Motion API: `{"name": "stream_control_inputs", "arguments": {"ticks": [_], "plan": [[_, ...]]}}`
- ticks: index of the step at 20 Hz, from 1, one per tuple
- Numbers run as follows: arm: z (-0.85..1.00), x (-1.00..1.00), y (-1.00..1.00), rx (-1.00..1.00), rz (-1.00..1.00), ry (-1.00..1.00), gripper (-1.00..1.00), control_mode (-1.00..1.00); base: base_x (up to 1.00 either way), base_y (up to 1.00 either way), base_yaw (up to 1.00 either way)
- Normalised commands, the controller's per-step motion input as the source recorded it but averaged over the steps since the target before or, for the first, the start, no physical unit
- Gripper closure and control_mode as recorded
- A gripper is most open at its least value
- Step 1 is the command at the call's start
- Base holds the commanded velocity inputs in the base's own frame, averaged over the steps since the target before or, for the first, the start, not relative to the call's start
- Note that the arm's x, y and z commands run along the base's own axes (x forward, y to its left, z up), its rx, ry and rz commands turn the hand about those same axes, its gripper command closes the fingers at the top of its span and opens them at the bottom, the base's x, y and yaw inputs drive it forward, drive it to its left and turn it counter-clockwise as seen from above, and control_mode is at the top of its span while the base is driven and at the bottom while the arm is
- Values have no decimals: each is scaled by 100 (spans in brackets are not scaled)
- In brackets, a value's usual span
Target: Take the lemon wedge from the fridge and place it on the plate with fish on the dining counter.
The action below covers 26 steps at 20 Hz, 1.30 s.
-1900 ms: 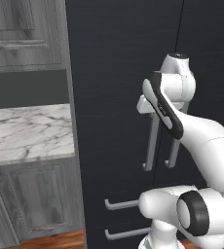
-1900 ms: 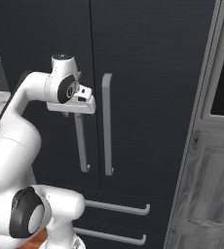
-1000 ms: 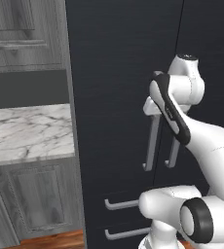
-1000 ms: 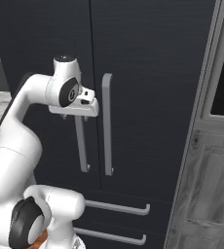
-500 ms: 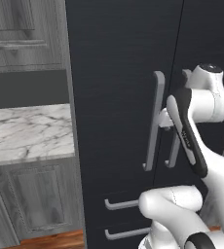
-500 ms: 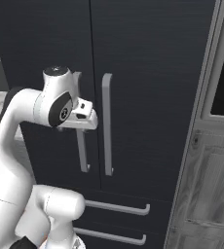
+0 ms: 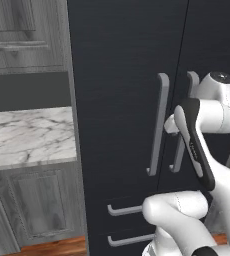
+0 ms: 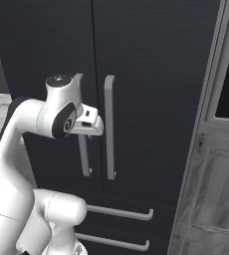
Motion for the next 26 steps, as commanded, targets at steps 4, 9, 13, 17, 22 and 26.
{"name": "stream_control_inputs", "arguments": {"ticks": [4, 9, 13, 17, 22, 26], "plan": [[-1, -21, -1, 0, 0, 0, -100, -100, 0, 0, 0], [-3, -14, -1, 0, 0, 0, -100, 100, -60, -15, -1], [0, 0, 0, 0, 0, 0, -100, 100, -61, -31, -6], [0, 0, 0, 0, 0, 0, -100, 100, -59, -45, -7], [0, 0, 0, 0, 0, 0, -100, 100, -7, -9, -1], [0, 0, 0, 0, 0, 0, -100, -100, 0, 0, 0]]}}
